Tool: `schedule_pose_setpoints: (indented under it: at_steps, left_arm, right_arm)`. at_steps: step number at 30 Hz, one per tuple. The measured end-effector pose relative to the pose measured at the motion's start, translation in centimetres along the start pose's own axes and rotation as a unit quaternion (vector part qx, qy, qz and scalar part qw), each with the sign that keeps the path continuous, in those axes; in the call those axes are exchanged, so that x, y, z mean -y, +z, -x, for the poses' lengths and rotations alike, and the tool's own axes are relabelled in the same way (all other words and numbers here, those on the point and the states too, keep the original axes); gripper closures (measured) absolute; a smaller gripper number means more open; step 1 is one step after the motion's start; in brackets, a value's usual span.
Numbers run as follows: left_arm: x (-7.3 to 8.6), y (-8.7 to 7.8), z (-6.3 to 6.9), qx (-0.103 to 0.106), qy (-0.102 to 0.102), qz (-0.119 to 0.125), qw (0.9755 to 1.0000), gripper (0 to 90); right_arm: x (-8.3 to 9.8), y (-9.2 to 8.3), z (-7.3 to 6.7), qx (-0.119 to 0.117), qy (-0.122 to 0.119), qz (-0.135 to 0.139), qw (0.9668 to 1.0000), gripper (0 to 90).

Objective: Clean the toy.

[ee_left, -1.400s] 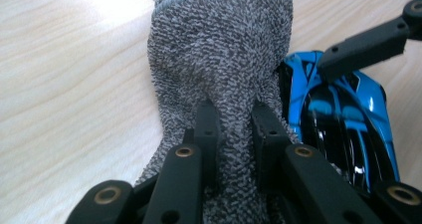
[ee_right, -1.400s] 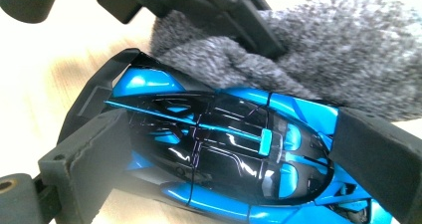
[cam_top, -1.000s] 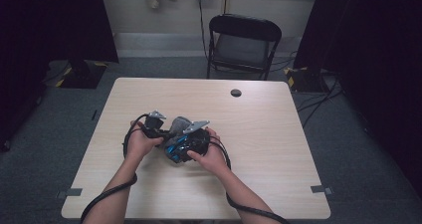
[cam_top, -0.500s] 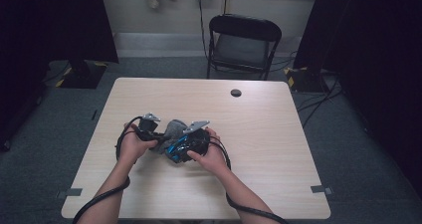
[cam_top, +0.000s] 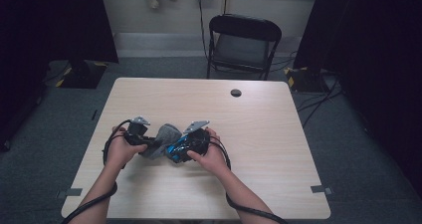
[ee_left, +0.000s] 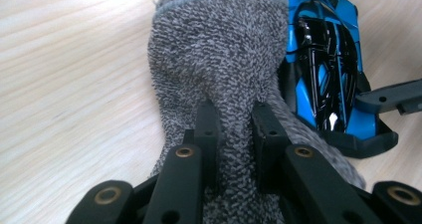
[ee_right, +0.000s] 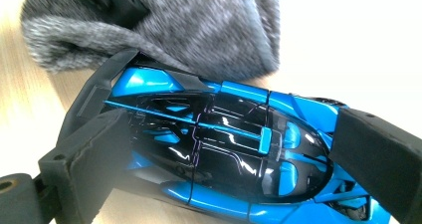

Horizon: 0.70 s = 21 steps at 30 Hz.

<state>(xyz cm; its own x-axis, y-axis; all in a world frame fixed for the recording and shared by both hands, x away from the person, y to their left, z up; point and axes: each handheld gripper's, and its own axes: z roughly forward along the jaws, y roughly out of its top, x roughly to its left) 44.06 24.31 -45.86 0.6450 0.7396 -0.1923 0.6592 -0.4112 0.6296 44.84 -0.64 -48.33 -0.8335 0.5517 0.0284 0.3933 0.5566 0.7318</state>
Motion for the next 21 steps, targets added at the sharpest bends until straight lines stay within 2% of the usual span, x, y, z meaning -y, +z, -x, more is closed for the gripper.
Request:
schedule_pose_setpoints:
  at_steps: [4,9,12,15,16,19,21]
  left_arm:
    - [-0.3,-0.9,-0.4,-0.013,-0.004,0.009,0.9999,77.0]
    - [-2.0,-0.9,-0.5,-0.024,-0.003,0.032,0.9992,76.8]
    - [-3.4,-0.1,-0.4,-0.032,0.006,0.037,0.9988,76.6]
    - [-4.2,0.8,-0.2,-0.03,0.014,0.036,0.9988,76.6]
    - [-5.0,1.8,0.0,-0.033,0.024,0.033,0.9986,76.6]
    - [-6.0,3.1,0.4,-0.038,0.03,0.039,0.9981,76.5]
    - [-6.4,4.0,0.6,-0.033,0.031,0.04,0.9981,76.5]
  right_arm:
    - [0.0,0.0,0.0,0.0,0.001,0.0,1.0,2.3]
    - [0.1,0.0,0.0,0.001,0.001,0.004,1.0,2.3]
    - [0.1,0.0,0.0,0.001,0.001,0.004,1.0,2.3]
    - [0.0,0.0,0.0,0.001,0.001,0.001,1.0,2.3]
    - [0.0,0.0,0.0,0.001,0.001,0.0,1.0,2.3]
    - [0.1,0.0,0.0,0.001,0.001,0.003,1.0,2.3]
    - [0.2,0.0,0.0,0.002,0.002,0.006,1.0,2.3]
